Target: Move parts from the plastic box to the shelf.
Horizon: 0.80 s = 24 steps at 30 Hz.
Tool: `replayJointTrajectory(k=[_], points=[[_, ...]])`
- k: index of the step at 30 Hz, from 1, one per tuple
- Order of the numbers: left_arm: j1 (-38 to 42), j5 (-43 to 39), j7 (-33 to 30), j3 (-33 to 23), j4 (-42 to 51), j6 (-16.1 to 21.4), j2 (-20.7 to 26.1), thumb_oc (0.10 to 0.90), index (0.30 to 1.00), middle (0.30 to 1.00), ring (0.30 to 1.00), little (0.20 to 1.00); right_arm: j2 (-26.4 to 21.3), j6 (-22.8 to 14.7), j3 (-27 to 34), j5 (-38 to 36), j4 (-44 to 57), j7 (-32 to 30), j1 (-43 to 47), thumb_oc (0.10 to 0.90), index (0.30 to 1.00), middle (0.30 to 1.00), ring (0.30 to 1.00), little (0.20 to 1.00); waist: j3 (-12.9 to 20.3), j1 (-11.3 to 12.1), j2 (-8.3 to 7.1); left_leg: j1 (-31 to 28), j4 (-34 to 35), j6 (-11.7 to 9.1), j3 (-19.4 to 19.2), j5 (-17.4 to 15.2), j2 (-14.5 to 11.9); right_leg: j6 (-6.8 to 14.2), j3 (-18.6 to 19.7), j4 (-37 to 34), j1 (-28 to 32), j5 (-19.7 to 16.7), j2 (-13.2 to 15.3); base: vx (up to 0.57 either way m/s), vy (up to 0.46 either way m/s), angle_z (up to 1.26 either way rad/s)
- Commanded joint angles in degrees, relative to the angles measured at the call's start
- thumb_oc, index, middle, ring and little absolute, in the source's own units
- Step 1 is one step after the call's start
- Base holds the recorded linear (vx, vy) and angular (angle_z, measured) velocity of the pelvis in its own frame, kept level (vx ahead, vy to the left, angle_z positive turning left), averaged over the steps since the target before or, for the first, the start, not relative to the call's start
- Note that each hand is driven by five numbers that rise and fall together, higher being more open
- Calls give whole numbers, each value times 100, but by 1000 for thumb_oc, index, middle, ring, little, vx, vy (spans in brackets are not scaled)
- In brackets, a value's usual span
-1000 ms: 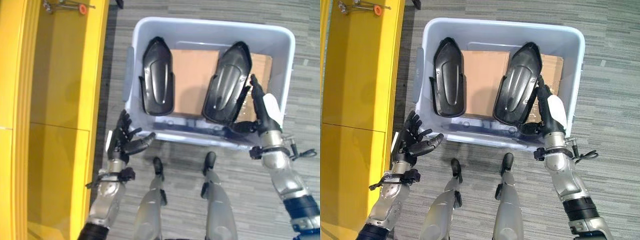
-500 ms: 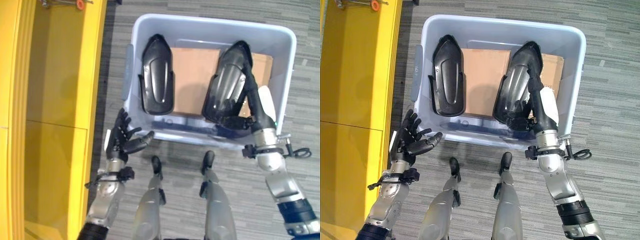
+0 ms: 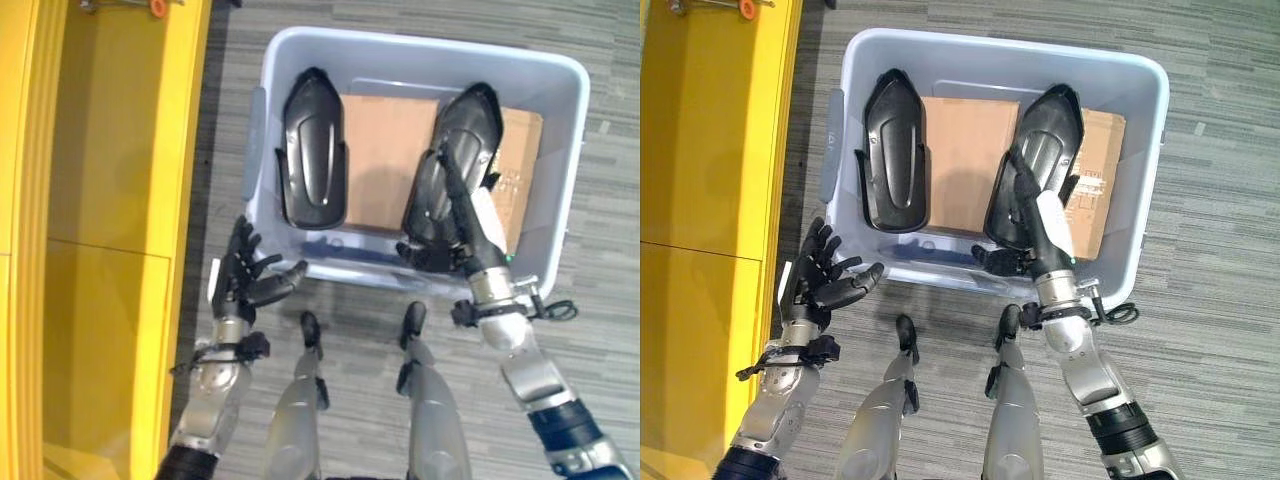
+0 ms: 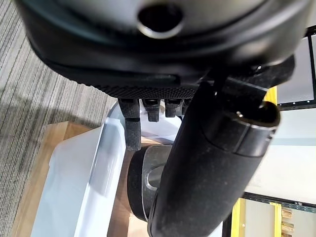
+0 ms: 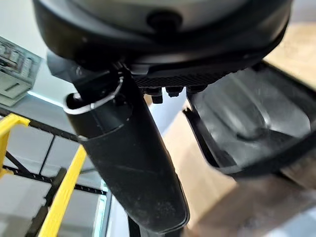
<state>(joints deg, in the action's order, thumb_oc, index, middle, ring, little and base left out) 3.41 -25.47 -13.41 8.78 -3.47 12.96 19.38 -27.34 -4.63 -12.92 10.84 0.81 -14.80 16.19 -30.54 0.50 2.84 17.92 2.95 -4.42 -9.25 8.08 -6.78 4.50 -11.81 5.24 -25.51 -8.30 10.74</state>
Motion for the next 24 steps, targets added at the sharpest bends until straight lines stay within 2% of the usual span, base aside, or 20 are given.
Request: replayJointTrajectory(k=[1, 9, 15, 24], points=[[-263, 210, -107, -15, 260, 128, 214, 900, 1000, 1000, 1000, 1000, 64, -448, 233, -359, 382, -165, 310, 900, 1000, 1000, 1000, 1000, 231, 110, -298, -220, -359, 8, 55, -462, 58, 355, -47, 272, -3, 22, 199, 0, 0, 0], [-239, 207, -185, 25, 240, 152, 203, 900, 1000, 1000, 1000, 1000, 193, -363, 181, -387, -6, -367, 394, 900, 1000, 1000, 1000, 1000, 187, 150, -265, -146, -370, 21, 74, -447, 82, 354, -64, 240, -32, -9, 226, 0, 0, 0], [-197, 221, -280, 90, 229, 194, 182, 900, 1000, 1000, 1000, 1000, 145, -75, 388, 315, -391, -885, 582, 900, 1000, 1000, 1000, 1000, 142, 172, -192, -73, -399, 32, 91, -455, 109, 361, -65, 237, -65, -25, 252, 0, 0, 0], [-100, 207, -346, 203, 209, 244, 171, 900, 1000, 1000, 1000, 1000, 244, 172, 108, 578, -1321, -1058, 1085, 900, 1000, 1000, 1000, 1000, 89, 243, -109, -1, -437, 52, 105, -452, 124, 358, -58, 257, -122, -27, 260, -1, 1, 0]])
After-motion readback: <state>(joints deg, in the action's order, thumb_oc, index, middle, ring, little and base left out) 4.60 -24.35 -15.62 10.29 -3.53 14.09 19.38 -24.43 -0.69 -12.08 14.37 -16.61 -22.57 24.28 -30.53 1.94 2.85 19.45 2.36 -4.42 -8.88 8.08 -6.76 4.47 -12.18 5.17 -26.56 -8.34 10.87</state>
